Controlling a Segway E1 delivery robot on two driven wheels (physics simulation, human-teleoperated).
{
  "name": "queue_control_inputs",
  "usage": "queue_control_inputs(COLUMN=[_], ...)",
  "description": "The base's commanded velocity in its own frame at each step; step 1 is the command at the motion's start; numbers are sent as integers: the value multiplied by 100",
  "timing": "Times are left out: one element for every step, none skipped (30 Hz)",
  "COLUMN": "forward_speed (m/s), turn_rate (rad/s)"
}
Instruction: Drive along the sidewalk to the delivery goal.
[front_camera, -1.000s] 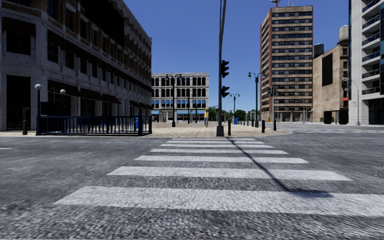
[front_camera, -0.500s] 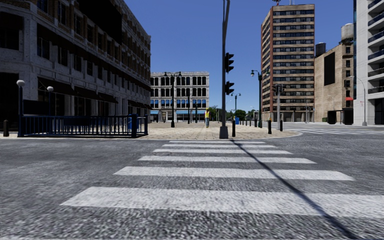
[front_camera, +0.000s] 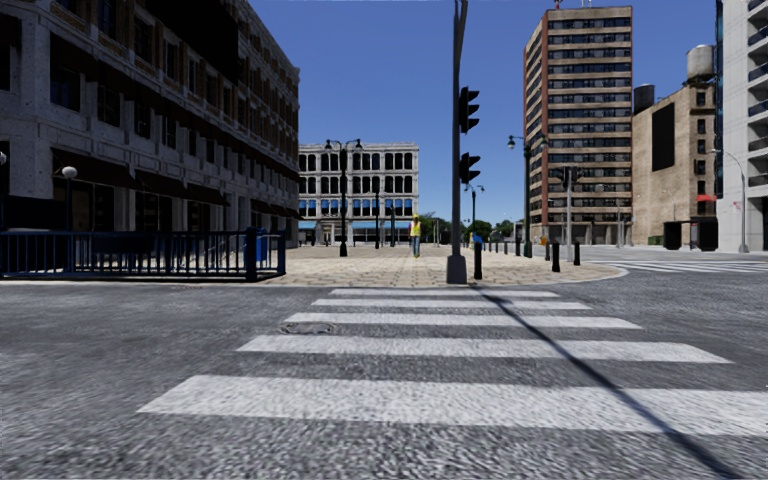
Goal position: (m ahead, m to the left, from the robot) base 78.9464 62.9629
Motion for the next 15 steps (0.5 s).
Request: queue_control_inputs(forward_speed=[200, 200, 200, 200, 200, 200, 200, 200, 200, 200, 200, 200, 200, 200, 200], turn_rate=[0, 0, 0, 0, 0, 0, 0, 0, 0, 0, 0, 0, 0, 0, 0])
